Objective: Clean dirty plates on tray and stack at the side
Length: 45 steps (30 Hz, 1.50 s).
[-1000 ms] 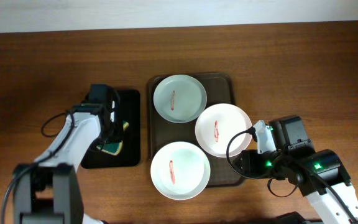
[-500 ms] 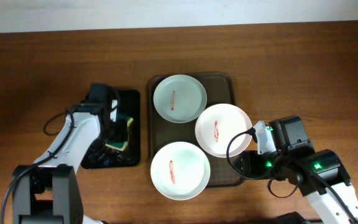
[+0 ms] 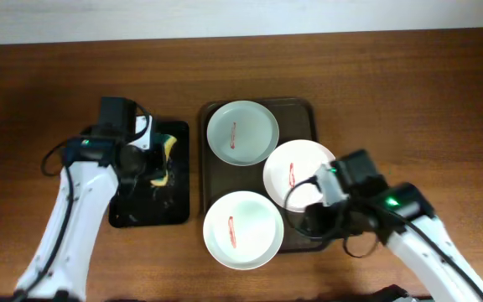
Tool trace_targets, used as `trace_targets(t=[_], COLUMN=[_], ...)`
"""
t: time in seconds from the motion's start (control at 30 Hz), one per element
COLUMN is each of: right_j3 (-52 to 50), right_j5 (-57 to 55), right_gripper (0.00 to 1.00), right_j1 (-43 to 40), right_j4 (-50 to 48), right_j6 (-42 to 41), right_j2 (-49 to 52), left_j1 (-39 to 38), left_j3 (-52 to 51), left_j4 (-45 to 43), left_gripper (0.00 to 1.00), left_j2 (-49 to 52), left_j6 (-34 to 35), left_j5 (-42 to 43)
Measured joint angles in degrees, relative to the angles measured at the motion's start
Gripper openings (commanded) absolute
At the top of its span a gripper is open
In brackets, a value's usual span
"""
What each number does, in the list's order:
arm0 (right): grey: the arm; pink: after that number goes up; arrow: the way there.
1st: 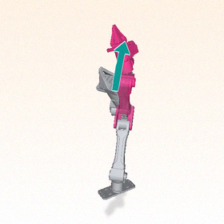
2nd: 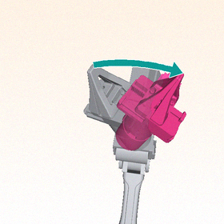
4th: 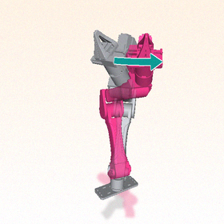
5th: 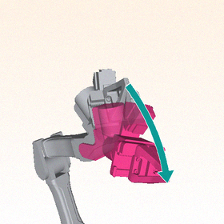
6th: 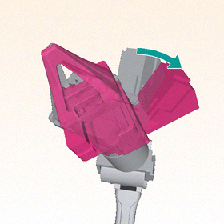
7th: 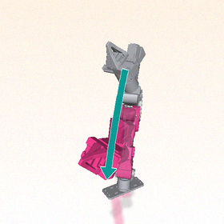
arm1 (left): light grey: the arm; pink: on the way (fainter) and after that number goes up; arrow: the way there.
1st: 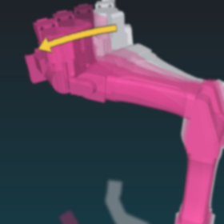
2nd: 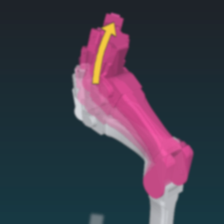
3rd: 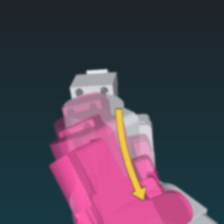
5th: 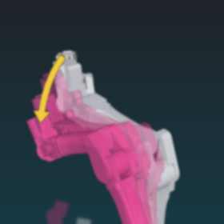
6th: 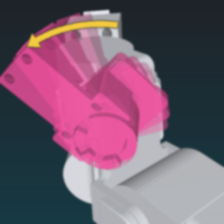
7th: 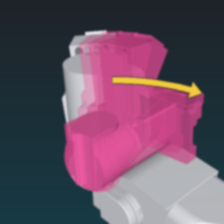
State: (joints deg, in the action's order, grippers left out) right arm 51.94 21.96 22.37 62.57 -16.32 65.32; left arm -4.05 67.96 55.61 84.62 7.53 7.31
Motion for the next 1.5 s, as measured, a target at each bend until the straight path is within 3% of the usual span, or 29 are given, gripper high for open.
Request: trace_targets(t=[0.17, 0.2, 0.27, 0.3, 0.47, 0.57, 0.7, 0.83, 0.97, 1.13, 1.27, 1.33, 1.4, 1.5], right_j3=[0.0, -0.1, -0.2, -0.2, 1.3, 2.8, 3.0, 3.0, 3.0, 3.0, 3.3, 3.6, 3.8, 3.9], right_j5=[-3.2, -3.3, -4.0, -4.0, -12.9, -15.0, -15.1, -15.1, -15.4, -15.7, -13.2, -12.8, -13.1, -14.7], right_gripper=[0.36, 0.31, 0.09, 0.04, 0.04, 0.04, 0.04, 0.04, 0.04, 0.04, 0.04, 0.04, 0.04, 0.04], right_j1=[7.8, 8.5, 9.0, 9.0, 7.1, 6.6, 6.5, 6.5, 6.5, 6.5, 6.7, 6.7, 6.7, 6.1], right_j4=[-11.0, -14.1, -20.8, -22.4, -27.3, -27.3, -27.1, -27.1, -26.6, -25.8, -25.6, -25.6, -25.6, -25.0], right_j6=[-4.5, -4.6, -5.2, -5.0, -9.7, -10.4, -10.5, -10.5, -10.5, -10.5, -11.0, -11.2, -11.3, -11.1], right_j2=[23.4, 26.0, 31.3, 32.0, 32.0, 32.0, 32.0, 32.0, 32.2, 32.5, 32.5, 32.5, 32.5, 32.5], left_j1=[0.0, 0.0, 0.0, 0.0, -0.4, -4.8, -12.0, -23.5, -27.9, -29.3, -26.9, -27.0, -26.9, -26.3], left_j3=[0.1, 0.2, 0.2, 0.2, 0.2, -0.4, -10.2, -19.9, -20.1, -18.4, -10.9, -9.3, -9.2, -9.7], left_j4=[7.6, 9.3, 10.0, 10.0, 9.9, 8.2, -5.9, -24.3, -30.4, -28.8, -13.1, -12.1, -14.8, -27.0], left_gripper=[0.0, 0.0, 0.0, 0.0, 0.0, 0.0, 0.0, 0.0, 0.0, 0.0, 0.0, 0.0, 0.0, 0.0], left_j2=[-12.0, -12.1, -12.1, -12.1, -12.1, -12.1, -10.9, 0.7, 11.8, 13.9, 15.3, 15.8, 16.0, 16.9], left_j6=[0.0, 0.0, 0.0, 0.0, 0.0, 1.5, 11.4, 22.8, 27.7, 31.2, 31.0, 30.8, 30.6, 30.7], left_j5=[3.9, 4.2, 5.4, 7.0, 10.6, 11.1, 12.2, 15.2, 17.6, 14.4, -5.5, -10.4, -11.4, -0.2])
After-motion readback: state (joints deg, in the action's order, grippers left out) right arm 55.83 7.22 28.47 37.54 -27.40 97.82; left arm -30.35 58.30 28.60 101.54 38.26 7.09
